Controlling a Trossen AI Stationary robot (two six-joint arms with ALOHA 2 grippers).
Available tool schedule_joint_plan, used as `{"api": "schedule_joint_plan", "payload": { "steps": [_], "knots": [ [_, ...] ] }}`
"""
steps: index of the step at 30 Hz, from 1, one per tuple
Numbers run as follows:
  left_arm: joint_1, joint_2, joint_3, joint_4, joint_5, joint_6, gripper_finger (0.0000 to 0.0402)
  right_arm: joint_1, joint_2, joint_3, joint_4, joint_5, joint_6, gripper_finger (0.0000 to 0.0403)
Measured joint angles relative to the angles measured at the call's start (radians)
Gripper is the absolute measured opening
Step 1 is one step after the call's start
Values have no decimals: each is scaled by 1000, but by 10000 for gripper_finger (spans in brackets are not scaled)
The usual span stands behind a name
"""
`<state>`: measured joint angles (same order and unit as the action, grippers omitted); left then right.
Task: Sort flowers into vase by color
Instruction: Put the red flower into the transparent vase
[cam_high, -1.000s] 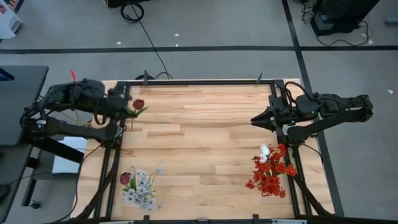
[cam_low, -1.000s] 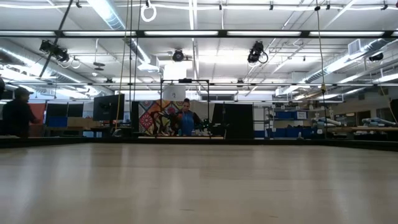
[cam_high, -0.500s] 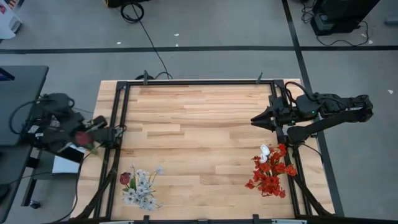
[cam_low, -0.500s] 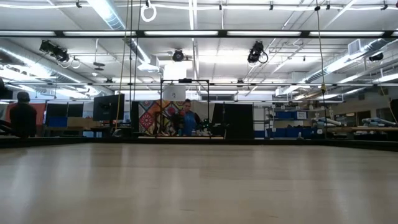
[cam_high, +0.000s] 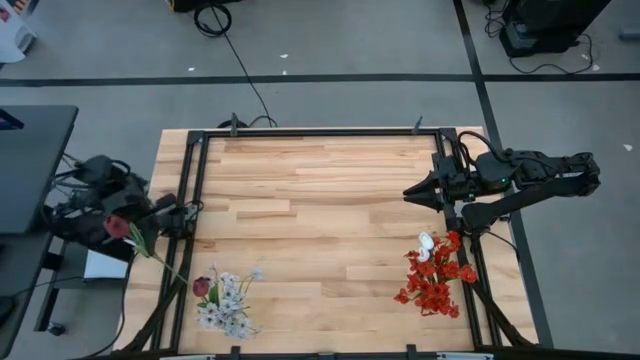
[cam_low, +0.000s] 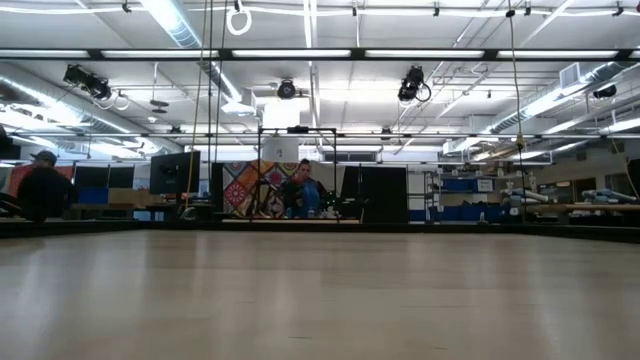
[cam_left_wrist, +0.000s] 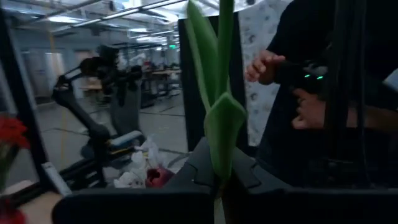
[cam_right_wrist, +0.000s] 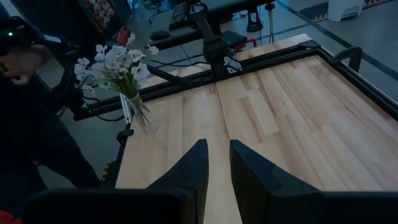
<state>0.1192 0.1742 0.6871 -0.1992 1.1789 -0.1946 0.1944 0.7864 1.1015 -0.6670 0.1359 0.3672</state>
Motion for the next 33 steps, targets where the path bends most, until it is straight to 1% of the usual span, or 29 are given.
{"api": "schedule_joint_plan", "payload": {
  "steps": [3,8,13,17,23,25,33],
  "knots": [
    [-2,38,-54,143,42,-75,6,0,0,0,0,0,0,75],
    [-13,78,-85,268,16,-94,6,0,0,0,1,0,0,75],
    [-66,178,-91,385,-9,-155,6,0,0,0,0,0,0,75],
    [-146,244,-90,399,-38,-149,6,0,0,0,0,0,0,75],
    [-285,340,-90,400,-143,-34,6,0,0,0,0,0,0,75],
    [-316,370,-90,405,-161,-15,6,0,0,0,0,0,0,75],
    [-386,464,-90,406,-167,52,7,0,0,0,0,0,0,75]
  ]
}}
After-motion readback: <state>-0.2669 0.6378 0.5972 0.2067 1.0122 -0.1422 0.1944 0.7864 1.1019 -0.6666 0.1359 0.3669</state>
